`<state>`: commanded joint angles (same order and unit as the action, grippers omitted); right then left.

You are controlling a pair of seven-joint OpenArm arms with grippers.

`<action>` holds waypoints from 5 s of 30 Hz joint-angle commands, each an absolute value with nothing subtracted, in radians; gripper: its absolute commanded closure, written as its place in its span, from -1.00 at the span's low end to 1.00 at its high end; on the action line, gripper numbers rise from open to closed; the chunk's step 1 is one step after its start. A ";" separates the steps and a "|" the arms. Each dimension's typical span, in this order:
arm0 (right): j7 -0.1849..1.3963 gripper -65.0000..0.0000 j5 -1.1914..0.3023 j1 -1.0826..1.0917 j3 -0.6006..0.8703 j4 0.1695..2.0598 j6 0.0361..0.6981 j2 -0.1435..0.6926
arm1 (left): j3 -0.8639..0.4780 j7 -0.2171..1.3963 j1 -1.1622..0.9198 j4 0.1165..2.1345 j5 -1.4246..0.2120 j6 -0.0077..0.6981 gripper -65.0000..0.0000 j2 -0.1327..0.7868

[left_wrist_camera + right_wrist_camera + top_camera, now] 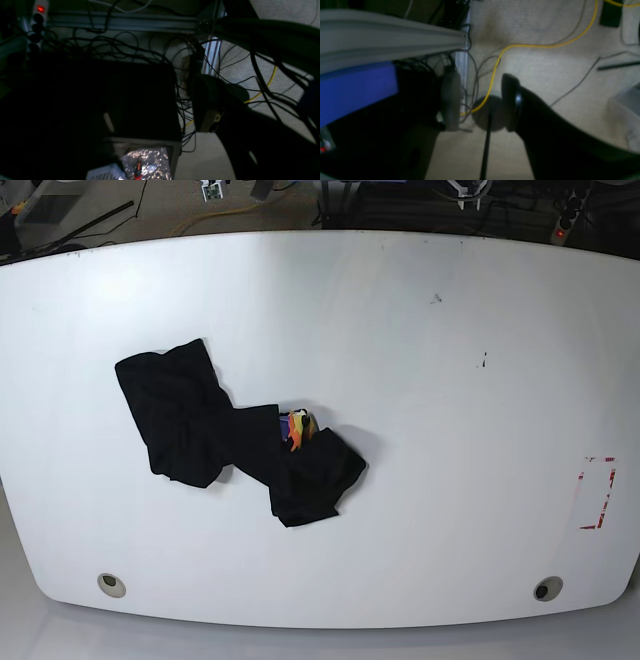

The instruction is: Fold the T-shirt properly

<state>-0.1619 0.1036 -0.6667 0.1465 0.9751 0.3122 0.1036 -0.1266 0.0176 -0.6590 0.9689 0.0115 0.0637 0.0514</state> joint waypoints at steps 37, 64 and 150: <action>-0.160 0.22 -0.255 -1.138 0.213 2.034 0.314 0.101 | -0.127 0.013 -1.184 2.003 0.008 0.064 -0.14 0.051; 0.372 -0.38 -0.248 -0.418 0.183 2.032 0.438 0.251 | -0.120 0.018 -1.017 1.997 0.012 0.061 -0.63 0.048; 0.512 -0.37 0.084 0.334 0.064 1.368 0.550 0.150 | -0.076 0.154 -0.727 1.936 0.022 0.064 -0.63 0.053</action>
<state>0.5117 0.0836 0.3337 0.0637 1.3679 0.5501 0.1496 -0.0760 0.1542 -0.7265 1.9356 0.0222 0.0637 0.0529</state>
